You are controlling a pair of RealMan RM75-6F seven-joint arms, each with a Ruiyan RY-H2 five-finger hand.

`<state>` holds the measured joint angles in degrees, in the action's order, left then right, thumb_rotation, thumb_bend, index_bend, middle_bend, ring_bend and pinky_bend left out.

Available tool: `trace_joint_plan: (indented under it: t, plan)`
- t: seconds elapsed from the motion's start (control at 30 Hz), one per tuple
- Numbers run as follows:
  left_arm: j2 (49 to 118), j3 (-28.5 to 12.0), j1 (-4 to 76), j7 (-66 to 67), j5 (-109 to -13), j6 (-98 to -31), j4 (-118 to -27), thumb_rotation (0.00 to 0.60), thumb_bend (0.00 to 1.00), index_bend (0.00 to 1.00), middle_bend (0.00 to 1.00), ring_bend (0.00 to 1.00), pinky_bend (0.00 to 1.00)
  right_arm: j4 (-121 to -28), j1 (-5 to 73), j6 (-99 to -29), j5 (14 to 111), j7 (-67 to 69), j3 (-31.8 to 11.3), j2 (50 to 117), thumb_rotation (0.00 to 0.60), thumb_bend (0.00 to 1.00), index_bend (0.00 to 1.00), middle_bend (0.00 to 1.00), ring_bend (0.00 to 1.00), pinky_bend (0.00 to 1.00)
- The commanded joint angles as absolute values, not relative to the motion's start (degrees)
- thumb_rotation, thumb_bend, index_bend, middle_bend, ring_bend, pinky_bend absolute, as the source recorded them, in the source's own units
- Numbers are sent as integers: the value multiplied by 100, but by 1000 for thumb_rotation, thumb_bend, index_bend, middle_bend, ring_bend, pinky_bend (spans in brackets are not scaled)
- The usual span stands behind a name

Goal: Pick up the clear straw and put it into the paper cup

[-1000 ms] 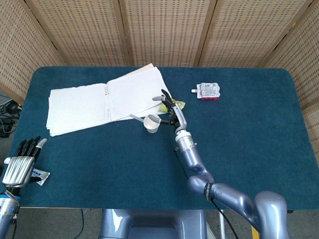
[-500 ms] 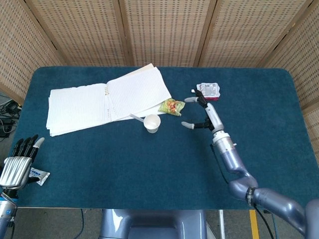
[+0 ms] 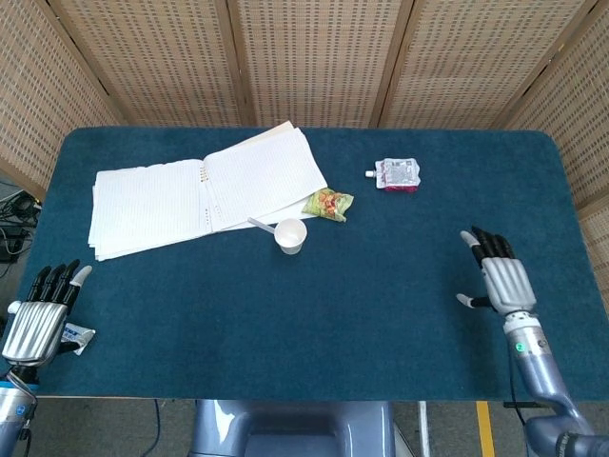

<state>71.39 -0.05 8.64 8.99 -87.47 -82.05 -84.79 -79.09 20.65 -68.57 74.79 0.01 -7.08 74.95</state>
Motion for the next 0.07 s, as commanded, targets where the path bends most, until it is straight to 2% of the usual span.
trace_joint_plan:
  t: [0.03,0.07]
  plan:
    - [7122,8,819,926,-8791,-8293,-8526,600,78,0,0,0,0,-8295,1430,-7626,7645,-487,-303,7124,600,196,0,0,0,0]
    - [7118,11,808,930,-8801,-8314,-8536,600,78,0,0,0,0,-8314,1369,-7709,7691,-514,-269,7111,600,196,0,0,0,0]
